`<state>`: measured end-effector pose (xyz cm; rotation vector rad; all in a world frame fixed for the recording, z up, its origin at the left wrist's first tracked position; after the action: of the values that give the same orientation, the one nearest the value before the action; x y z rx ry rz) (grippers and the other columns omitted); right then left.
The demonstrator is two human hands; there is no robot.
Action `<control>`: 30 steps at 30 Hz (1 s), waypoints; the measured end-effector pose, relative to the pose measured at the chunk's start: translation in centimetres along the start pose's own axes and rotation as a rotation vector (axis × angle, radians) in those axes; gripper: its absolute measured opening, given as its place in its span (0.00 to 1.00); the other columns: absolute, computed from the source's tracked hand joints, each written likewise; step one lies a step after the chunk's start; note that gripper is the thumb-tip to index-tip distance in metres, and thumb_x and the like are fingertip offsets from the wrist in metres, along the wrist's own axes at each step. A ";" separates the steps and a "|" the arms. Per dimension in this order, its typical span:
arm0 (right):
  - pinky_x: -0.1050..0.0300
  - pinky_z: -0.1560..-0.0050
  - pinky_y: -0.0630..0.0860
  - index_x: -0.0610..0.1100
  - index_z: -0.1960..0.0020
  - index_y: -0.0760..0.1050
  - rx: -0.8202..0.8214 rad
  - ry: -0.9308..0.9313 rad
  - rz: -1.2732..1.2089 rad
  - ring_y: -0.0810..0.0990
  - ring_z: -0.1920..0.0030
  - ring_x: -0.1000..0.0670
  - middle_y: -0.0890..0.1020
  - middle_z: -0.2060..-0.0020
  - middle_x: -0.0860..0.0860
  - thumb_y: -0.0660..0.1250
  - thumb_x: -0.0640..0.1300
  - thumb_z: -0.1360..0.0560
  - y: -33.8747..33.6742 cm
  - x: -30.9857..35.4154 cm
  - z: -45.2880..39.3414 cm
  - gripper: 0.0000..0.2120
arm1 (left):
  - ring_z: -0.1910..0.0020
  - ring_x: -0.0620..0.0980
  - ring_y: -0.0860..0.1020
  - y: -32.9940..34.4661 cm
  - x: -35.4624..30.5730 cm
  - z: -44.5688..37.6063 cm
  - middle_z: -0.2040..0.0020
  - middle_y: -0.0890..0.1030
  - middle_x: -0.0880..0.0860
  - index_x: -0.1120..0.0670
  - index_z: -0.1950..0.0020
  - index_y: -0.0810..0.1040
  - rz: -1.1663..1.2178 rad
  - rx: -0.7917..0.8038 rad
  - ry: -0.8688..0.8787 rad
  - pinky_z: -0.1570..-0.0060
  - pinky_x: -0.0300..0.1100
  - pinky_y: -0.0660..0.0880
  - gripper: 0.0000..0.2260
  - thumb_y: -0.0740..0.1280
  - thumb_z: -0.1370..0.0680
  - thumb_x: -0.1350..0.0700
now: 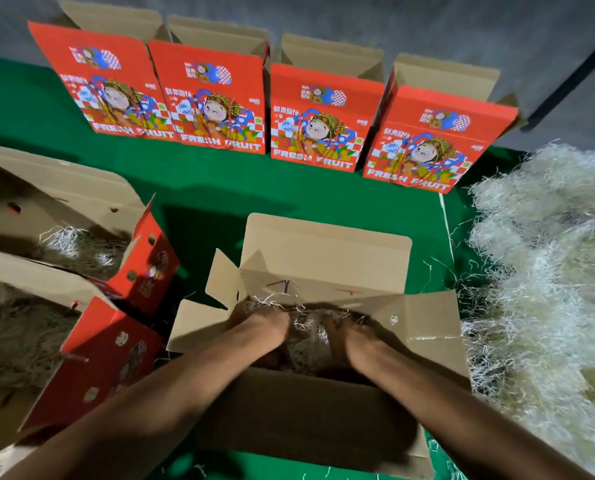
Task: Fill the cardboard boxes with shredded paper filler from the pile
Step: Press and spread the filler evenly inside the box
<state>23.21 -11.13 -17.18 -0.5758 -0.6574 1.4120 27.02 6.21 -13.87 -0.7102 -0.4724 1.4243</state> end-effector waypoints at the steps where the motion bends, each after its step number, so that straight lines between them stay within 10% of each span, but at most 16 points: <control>1: 0.45 0.36 0.71 0.45 0.21 0.58 -0.024 -0.014 -0.008 0.69 0.30 0.37 0.67 0.28 0.38 0.58 0.41 0.18 0.0 -0.3 0.2 0.26 | 0.42 0.56 0.77 -0.4 -0.2 0.4 0.40 0.78 0.58 0.63 0.32 0.74 0.036 -0.019 0.027 0.42 0.46 0.74 0.15 0.56 0.17 0.61; 6: 0.59 0.37 0.72 0.58 0.27 0.64 -0.212 -0.185 -0.202 0.77 0.36 0.49 0.78 0.36 0.51 0.62 0.38 0.24 -3.4 1.5 2.7 0.29 | 0.51 0.55 0.79 -2.3 -1.7 1.5 0.46 0.81 0.58 0.58 0.45 0.76 0.394 -0.100 0.088 0.54 0.43 0.73 0.12 0.64 0.21 0.51; 11: 0.63 0.45 0.77 0.43 0.29 0.67 -0.159 -0.250 -0.855 0.82 0.50 0.58 0.82 0.48 0.50 0.69 0.33 0.28 -4.8 2.7 5.4 0.29 | 0.61 0.50 0.76 -1.7 -1.5 3.3 0.57 0.77 0.54 0.55 0.47 0.73 0.972 0.030 -0.023 0.64 0.39 0.70 0.06 0.63 0.21 0.55; 13: 0.59 0.40 0.77 0.40 0.35 0.75 -0.211 -0.190 -0.962 0.83 0.49 0.56 0.84 0.48 0.48 0.72 0.36 0.26 -5.3 2.5 6.3 0.20 | 0.54 0.50 0.77 -1.7 -1.0 3.6 0.54 0.76 0.52 0.55 0.49 0.75 1.113 0.059 0.004 0.56 0.42 0.73 0.03 0.65 0.21 0.62; 17: 0.52 0.34 0.73 0.40 0.38 0.79 -0.190 -0.074 -0.982 0.81 0.42 0.47 0.83 0.45 0.46 0.78 0.46 0.30 -4.9 1.6 6.8 0.23 | 0.32 0.53 0.71 -1.2 0.2 4.0 0.31 0.72 0.53 0.57 0.26 0.67 1.207 0.074 0.054 0.38 0.47 0.70 0.32 0.74 0.28 0.66; 21: 0.57 0.66 0.74 0.46 0.44 0.76 -0.373 0.025 -0.806 0.74 0.72 0.55 0.79 0.70 0.51 0.76 0.53 0.31 -5.1 0.5 7.1 0.19 | 0.67 0.42 0.76 -1.5 1.7 4.1 0.47 0.79 0.52 0.52 0.35 0.75 1.162 -0.152 0.080 0.67 0.38 0.73 0.21 0.73 0.27 0.63; 25: 0.62 0.75 0.71 0.45 0.50 0.74 -0.491 0.245 -0.603 0.74 0.71 0.55 0.80 0.66 0.51 0.68 0.61 0.28 -4.6 -0.8 7.1 0.19 | 0.74 0.40 0.74 -1.6 2.0 4.0 0.54 0.80 0.50 0.53 0.33 0.74 1.045 -0.330 0.082 0.76 0.36 0.70 0.21 0.65 0.25 0.66; 30: 0.60 0.65 0.69 0.49 0.58 0.75 -0.496 0.011 -0.847 0.73 0.68 0.56 0.78 0.65 0.54 0.66 0.56 0.25 -3.4 1.6 5.6 0.11 | 0.37 0.46 0.73 -0.7 0.4 3.3 0.26 0.69 0.52 0.52 0.21 0.61 0.937 -0.137 0.232 0.39 0.38 0.69 0.37 0.73 0.26 0.52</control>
<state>21.67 -9.96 -10.77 -0.5828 -1.0925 0.4487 25.36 7.13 -11.09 -1.2874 -0.0260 2.1465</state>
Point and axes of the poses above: each hand's wrist, its own z-axis away from the middle knuckle, its own y-axis out of the palm, x = y × z, the point moved 4 cm from there along -z, towards the middle knuckle
